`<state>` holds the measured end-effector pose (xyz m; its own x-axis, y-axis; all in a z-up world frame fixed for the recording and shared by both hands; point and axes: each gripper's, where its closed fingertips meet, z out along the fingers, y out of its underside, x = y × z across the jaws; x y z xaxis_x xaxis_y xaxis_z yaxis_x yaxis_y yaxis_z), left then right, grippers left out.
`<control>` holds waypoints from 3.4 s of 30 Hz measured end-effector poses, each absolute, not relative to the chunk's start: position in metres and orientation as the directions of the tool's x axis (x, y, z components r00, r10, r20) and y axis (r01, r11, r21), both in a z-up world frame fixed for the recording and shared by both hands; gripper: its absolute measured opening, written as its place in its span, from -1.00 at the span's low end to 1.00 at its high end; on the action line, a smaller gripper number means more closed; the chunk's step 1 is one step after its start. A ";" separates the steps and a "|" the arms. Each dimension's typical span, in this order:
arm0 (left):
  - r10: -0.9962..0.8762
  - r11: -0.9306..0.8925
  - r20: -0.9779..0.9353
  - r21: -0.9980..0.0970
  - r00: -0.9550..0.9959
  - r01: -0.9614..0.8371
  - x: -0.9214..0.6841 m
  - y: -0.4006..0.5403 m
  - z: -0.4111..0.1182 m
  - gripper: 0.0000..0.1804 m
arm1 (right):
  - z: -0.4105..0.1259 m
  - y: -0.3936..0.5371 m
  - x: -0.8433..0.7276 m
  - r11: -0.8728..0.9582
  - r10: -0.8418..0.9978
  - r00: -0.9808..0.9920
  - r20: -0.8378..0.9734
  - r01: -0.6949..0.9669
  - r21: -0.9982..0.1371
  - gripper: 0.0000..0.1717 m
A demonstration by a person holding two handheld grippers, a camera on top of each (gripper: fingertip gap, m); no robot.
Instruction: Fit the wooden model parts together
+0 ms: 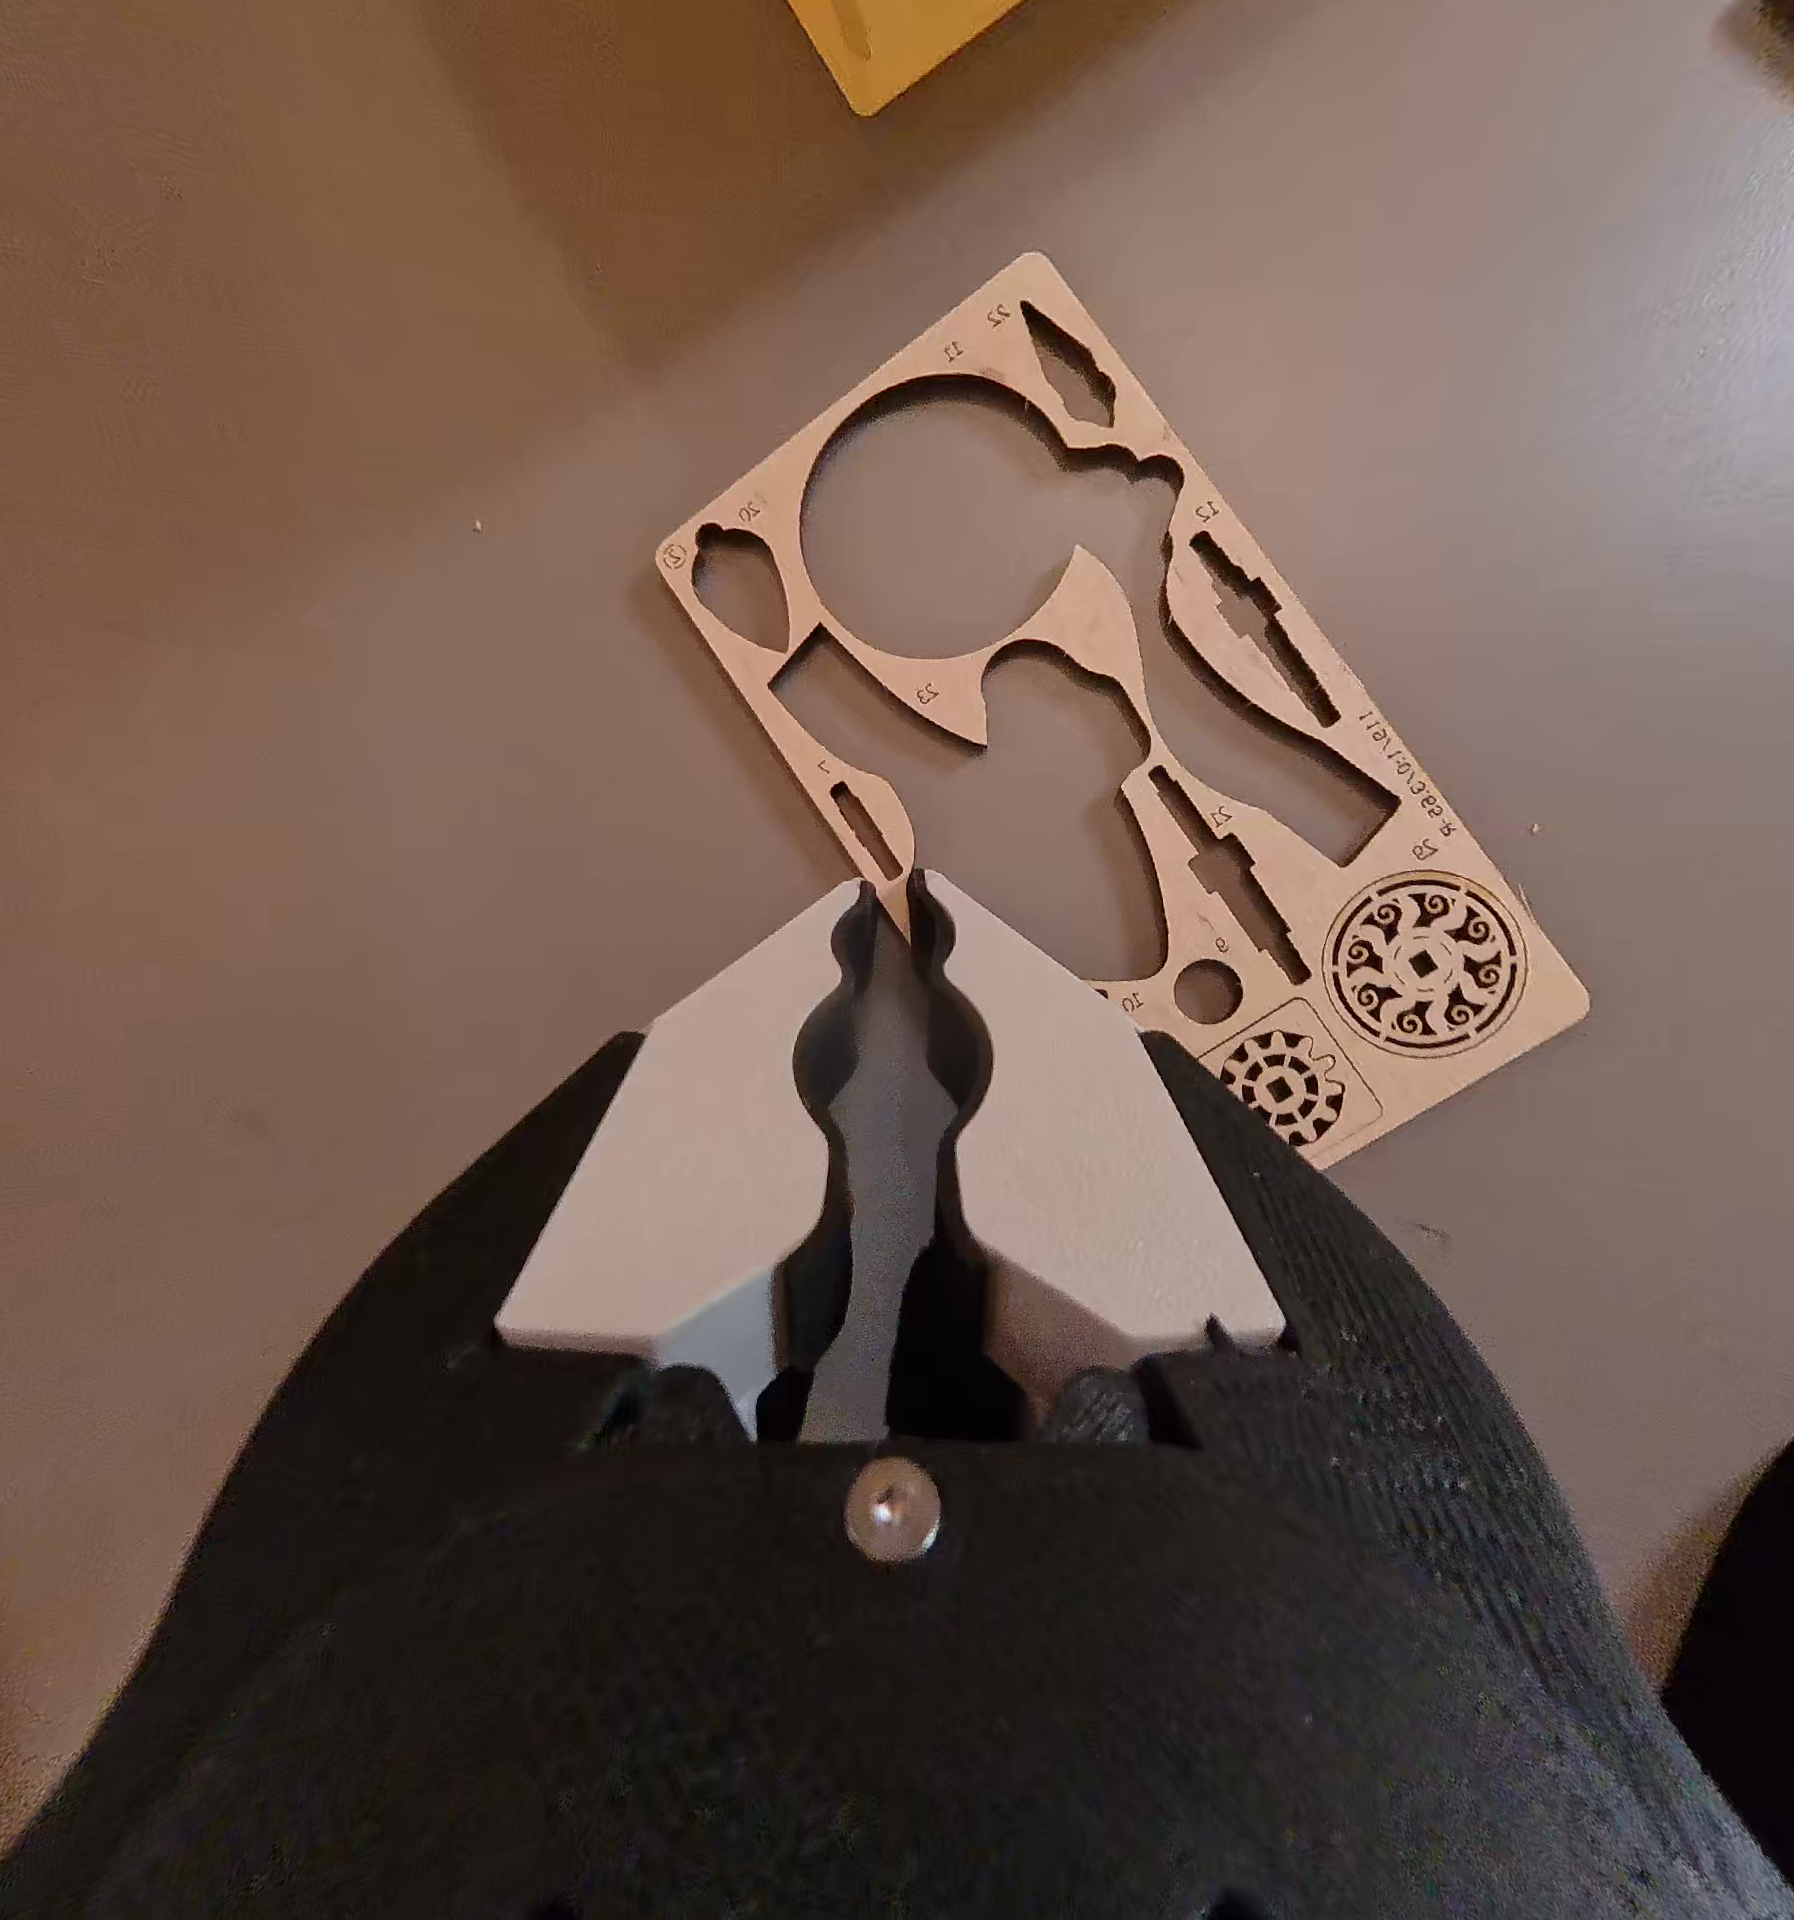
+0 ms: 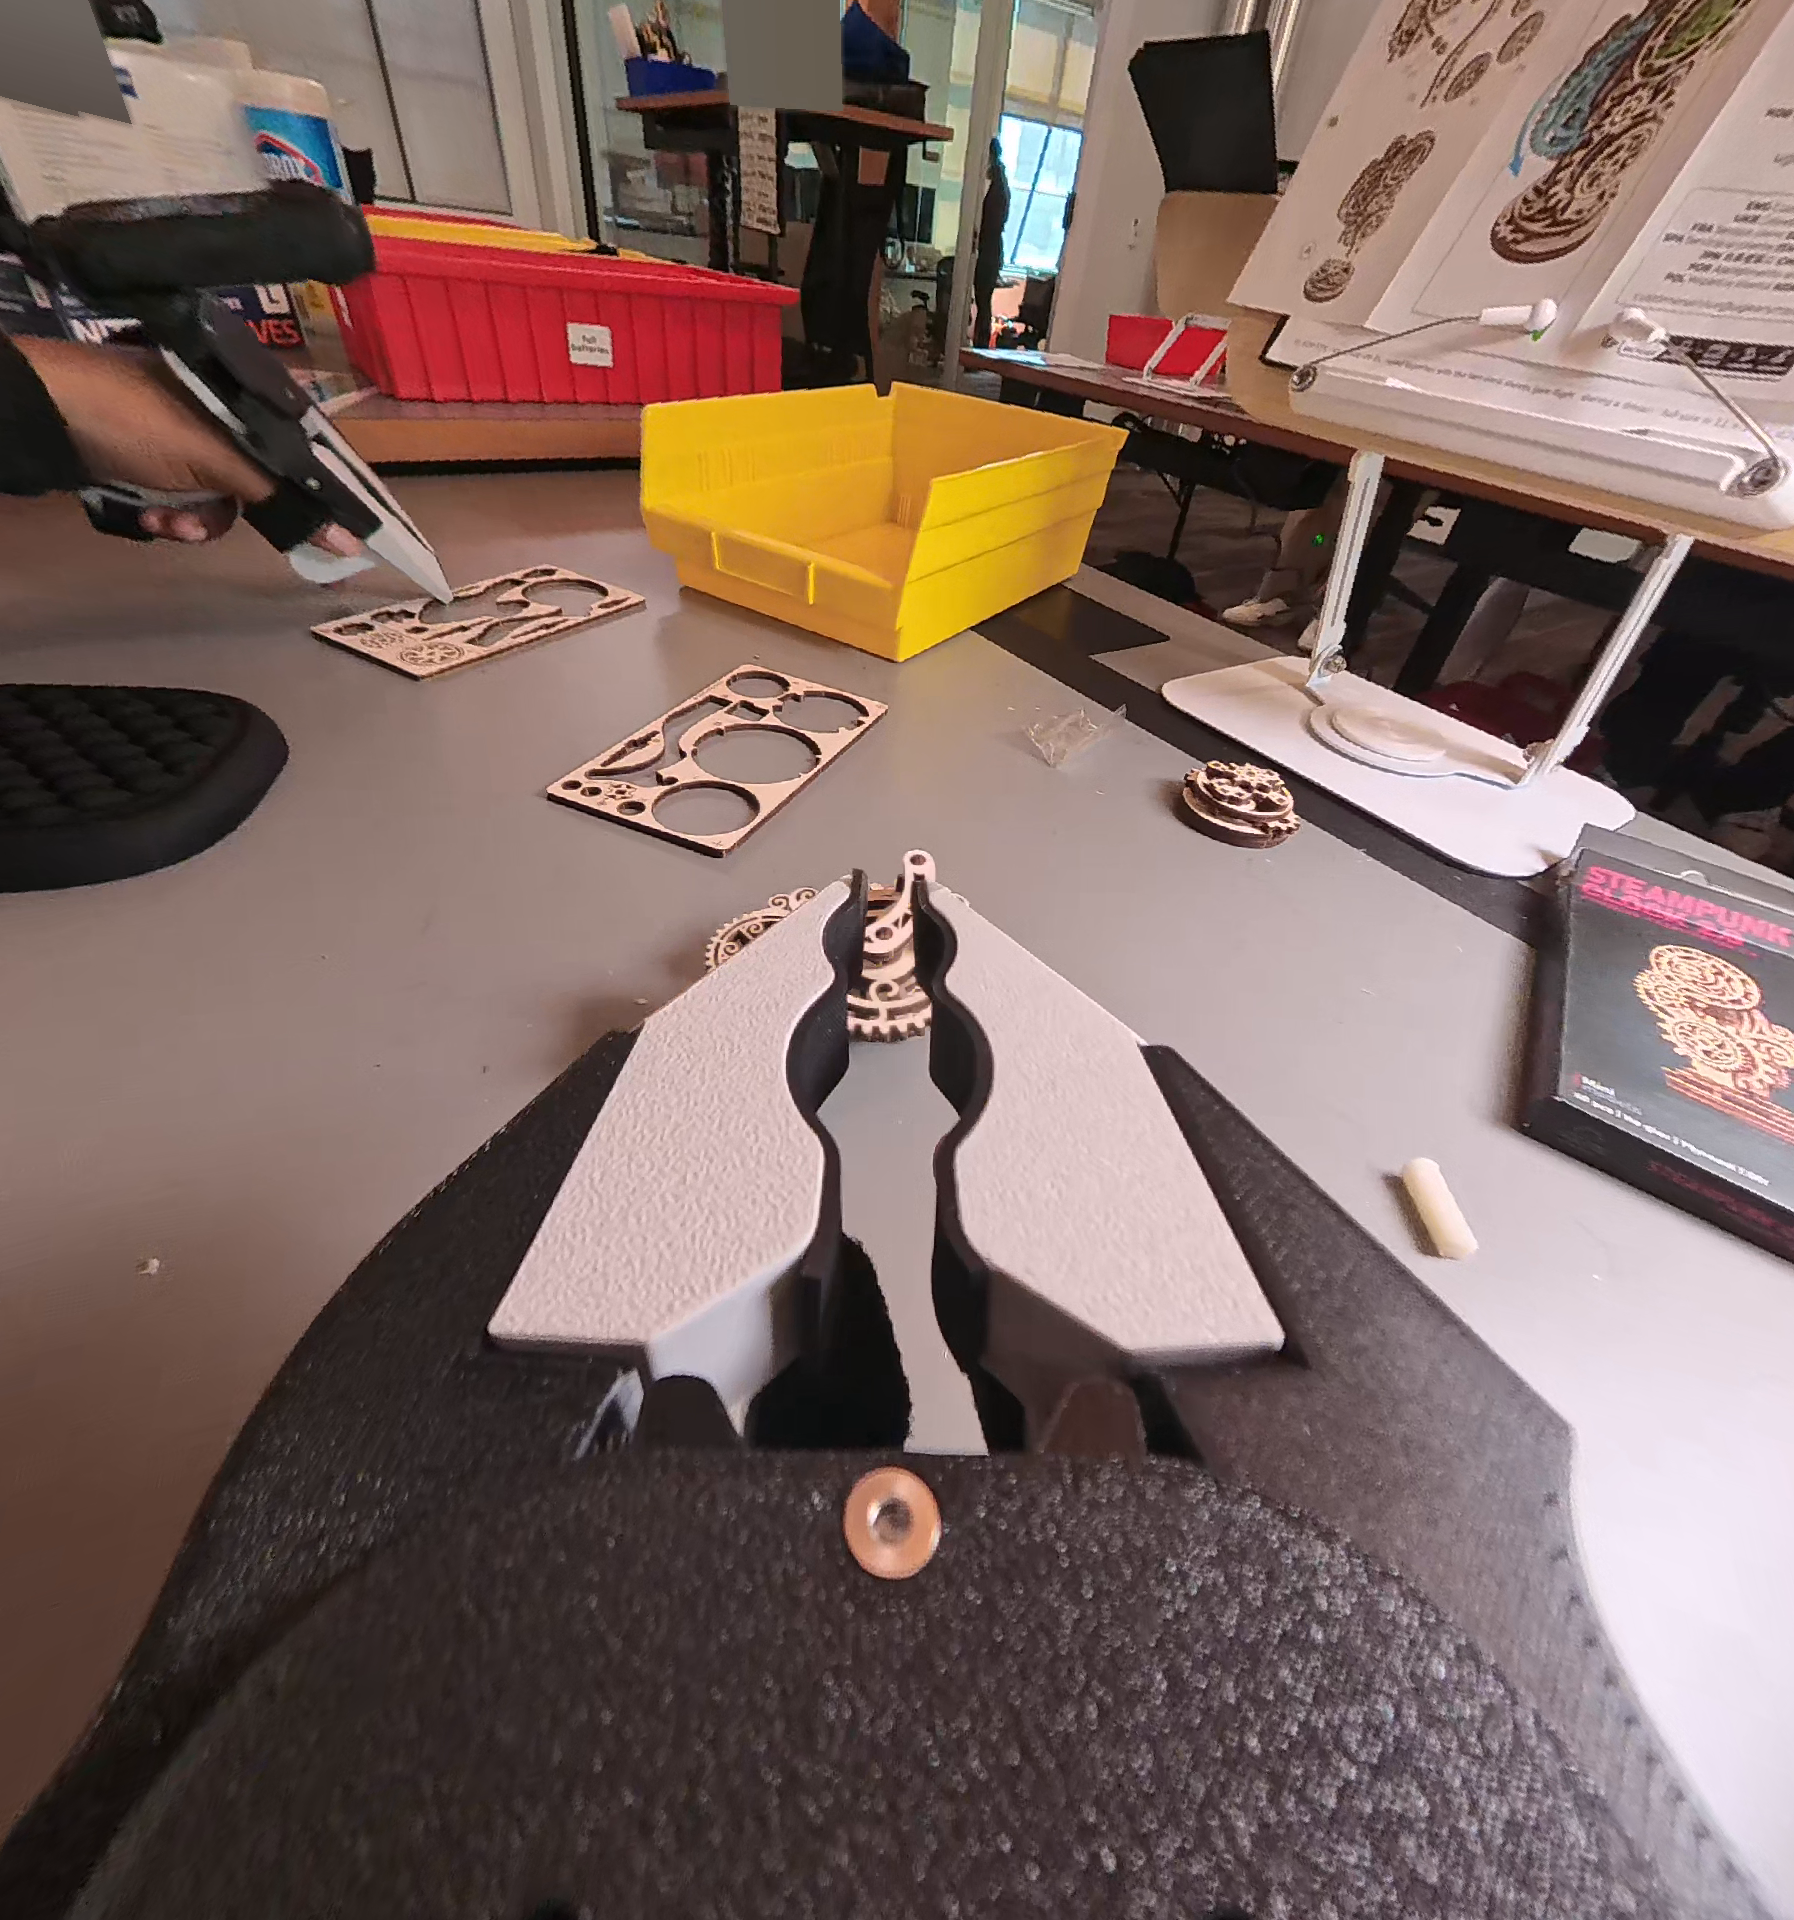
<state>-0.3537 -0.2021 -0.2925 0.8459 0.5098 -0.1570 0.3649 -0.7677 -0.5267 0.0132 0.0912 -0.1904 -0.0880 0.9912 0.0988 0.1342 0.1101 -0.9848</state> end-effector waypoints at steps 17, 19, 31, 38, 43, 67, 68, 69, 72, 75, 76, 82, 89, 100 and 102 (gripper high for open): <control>0.430 -0.524 -0.233 -0.851 0.872 0.030 -0.300 -0.137 -0.178 -0.97 | -0.186 0.085 0.013 0.127 0.989 -0.094 0.117 0.107 -0.986 -0.94; 0.410 -0.469 -0.217 -0.883 0.886 0.001 -0.286 -0.124 -0.159 -0.97 | -0.183 0.080 0.013 0.110 0.988 -0.118 0.098 0.092 -0.990 -0.92; 0.153 -0.183 -0.099 -0.981 0.983 -0.070 -0.172 -0.003 -0.094 -0.97 | -0.141 0.011 -0.040 -0.172 0.915 -0.345 -0.209 0.135 -0.976 -0.45; 0.020 -0.133 -0.011 -0.991 1.000 -0.008 -0.128 0.038 -0.095 -0.97 | -0.151 0.018 -0.066 -0.324 0.880 -0.313 -0.357 0.154 -0.934 -0.94; -0.101 0.004 0.060 -0.998 0.993 0.061 -0.117 0.037 -0.090 -0.78 | -0.143 0.034 -0.048 -0.425 0.803 -0.408 -0.434 0.120 -0.897 -0.98; -0.477 -0.200 0.336 -0.941 0.812 0.272 -0.062 0.040 -0.169 -1.00 | -0.158 0.061 -0.005 -0.375 0.774 -0.491 -0.400 0.154 -0.914 -0.98; -0.506 -0.214 0.346 -0.938 0.790 0.274 -0.056 0.038 -0.170 -1.00 | -0.157 0.061 -0.005 -0.389 0.764 -0.499 -0.409 0.151 -0.909 -0.98; -0.531 -0.229 0.357 -0.934 0.768 0.275 -0.051 0.036 -0.171 -0.91 | -0.155 0.062 -0.004 -0.406 0.753 -0.507 -0.420 0.144 -0.902 -0.98; -0.574 -0.233 0.369 -0.929 0.731 0.286 -0.045 0.032 -0.171 -0.80 | -0.149 0.065 -0.002 -0.477 0.707 -0.531 -0.468 0.131 -0.869 -0.98; -0.610 -0.242 0.376 -0.926 0.697 0.288 -0.039 0.028 -0.168 -0.66 | -0.144 0.067 -0.001 -0.528 0.672 -0.547 -0.500 0.120 -0.841 -0.98; -0.615 -0.244 0.370 -0.929 0.697 0.277 -0.037 0.028 -0.169 -0.63 | -0.143 0.067 0.000 -0.540 0.661 -0.551 -0.509 0.121 -0.833 -0.98; -0.662 -0.222 0.350 -0.936 0.662 0.273 -0.024 0.022 -0.165 -0.81 | -0.152 0.050 -0.003 -0.500 0.655 -0.568 -0.498 0.169 -0.849 -0.98; -0.655 -0.217 0.348 -0.937 0.671 0.275 -0.021 0.022 -0.162 -0.96 | -0.159 0.044 -0.005 -0.474 0.664 -0.567 -0.488 0.186 -0.861 -0.98; -0.653 -0.271 0.418 -0.907 0.631 0.321 -0.023 0.022 -0.164 -0.98 | -0.161 0.045 -0.007 -0.477 0.669 -0.555 -0.495 0.190 -0.858 -0.98; -0.637 -0.298 0.460 -0.887 0.619 0.352 -0.025 0.024 -0.166 -0.98 | -0.163 0.047 -0.009 -0.494 0.669 -0.538 -0.514 0.196 -0.847 -0.97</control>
<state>-0.0248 0.0239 -0.1657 0.6190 -0.6369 0.4596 0.3521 -0.2980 -0.8872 -0.0093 0.0475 -0.1631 -0.5376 0.6686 -0.5138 0.1957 -0.4938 -0.8473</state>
